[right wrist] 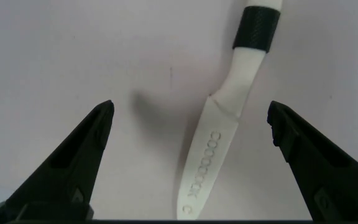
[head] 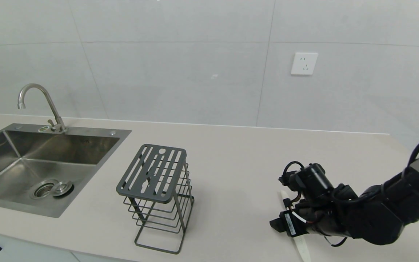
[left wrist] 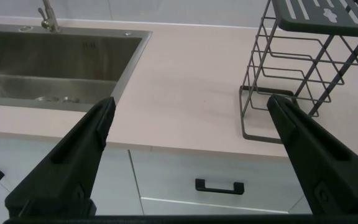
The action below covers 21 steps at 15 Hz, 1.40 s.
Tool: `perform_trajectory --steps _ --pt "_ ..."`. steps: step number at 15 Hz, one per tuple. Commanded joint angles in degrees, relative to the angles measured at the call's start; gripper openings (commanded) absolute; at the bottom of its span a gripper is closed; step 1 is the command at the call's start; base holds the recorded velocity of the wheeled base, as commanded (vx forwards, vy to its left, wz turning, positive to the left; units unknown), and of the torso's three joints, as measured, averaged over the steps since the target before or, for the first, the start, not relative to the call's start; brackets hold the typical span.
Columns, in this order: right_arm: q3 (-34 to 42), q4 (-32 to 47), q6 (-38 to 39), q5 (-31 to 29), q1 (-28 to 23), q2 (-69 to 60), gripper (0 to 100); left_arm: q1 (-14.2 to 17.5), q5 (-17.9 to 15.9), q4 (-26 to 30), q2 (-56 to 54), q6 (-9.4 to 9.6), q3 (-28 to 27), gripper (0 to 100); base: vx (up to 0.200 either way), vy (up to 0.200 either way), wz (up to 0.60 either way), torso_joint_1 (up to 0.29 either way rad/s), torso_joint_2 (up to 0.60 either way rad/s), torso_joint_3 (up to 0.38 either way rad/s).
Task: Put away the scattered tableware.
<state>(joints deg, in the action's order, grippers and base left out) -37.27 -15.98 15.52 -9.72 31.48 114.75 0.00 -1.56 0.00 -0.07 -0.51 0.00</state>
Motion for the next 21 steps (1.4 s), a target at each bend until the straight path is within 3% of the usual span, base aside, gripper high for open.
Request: perform_trajectory --steps 1,7,8,17,21 --pt "0.09 -0.1 -0.14 -0.13 -0.98 1.88 100 0.0 -0.02 0.0 0.07 -0.02 0.0 100 0.0 0.0 0.0 0.0 0.0 0.0" --pt "0.7 -0.1 -0.31 -0.13 -1.42 1.88 100 0.0 -0.02 0.0 0.07 -0.02 0.0 100 0.0 0.0 0.0 0.0 0.0 0.0" --pt "0.79 -0.1 -0.49 -0.13 -1.15 2.41 0 0.0 -0.02 0.0 0.07 -0.02 0.0 100 0.0 0.0 0.0 0.0 0.0 0.0" --pt "-2.11 -0.98 -0.58 -0.04 -1.33 1.18 0 0.0 -0.02 0.0 0.07 0.07 0.0 100 0.0 0.0 0.0 0.0 0.0 0.0" --pt "-2.9 -9.33 -5.24 0.4 -1.42 -3.39 0 0.0 -0.02 0.0 0.07 0.16 0.0 100 0.0 0.0 0.0 0.0 0.0 0.0"
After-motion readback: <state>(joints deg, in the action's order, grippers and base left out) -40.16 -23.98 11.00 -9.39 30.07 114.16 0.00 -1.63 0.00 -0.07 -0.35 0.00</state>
